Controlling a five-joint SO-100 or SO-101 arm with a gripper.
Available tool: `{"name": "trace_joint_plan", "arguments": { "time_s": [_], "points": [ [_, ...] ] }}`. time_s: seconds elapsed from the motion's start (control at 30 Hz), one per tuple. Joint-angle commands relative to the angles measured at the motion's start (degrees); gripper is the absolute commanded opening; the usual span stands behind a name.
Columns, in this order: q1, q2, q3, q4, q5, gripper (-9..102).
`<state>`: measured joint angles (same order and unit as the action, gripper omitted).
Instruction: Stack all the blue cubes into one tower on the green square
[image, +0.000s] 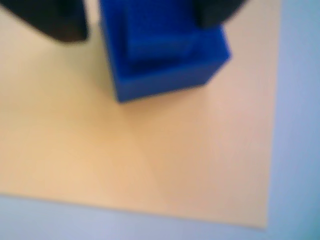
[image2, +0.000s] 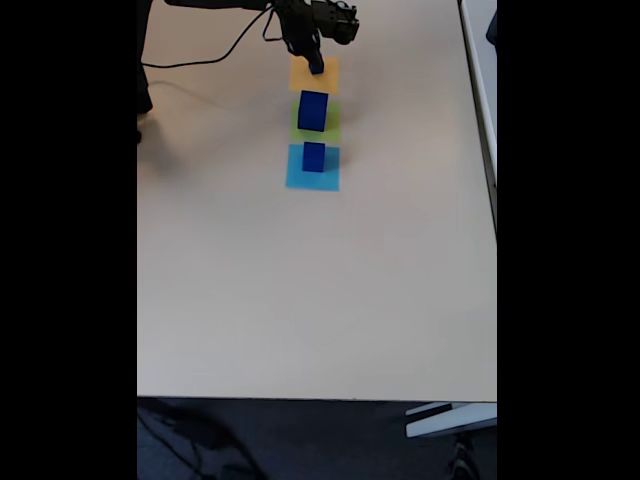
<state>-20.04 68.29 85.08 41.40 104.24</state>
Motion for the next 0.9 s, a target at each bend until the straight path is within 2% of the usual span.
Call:
{"name": "trace_joint_plan", "arguments": {
  "time_s": [0.0,0.4,0.57,0.8,0.87],
  "points": [
    [-0.09,5.36,-3.78,0.79,0.00,11],
    [0.70,5.62,-12.83,2.81,-5.98,14],
    [2.20,7.21,-14.41,-2.55,-10.55,14],
    [10.72,11.16,-13.71,-3.25,-18.98,16],
    [14.24,12.22,-13.36,-2.81,-22.59,20]
  ]
}}
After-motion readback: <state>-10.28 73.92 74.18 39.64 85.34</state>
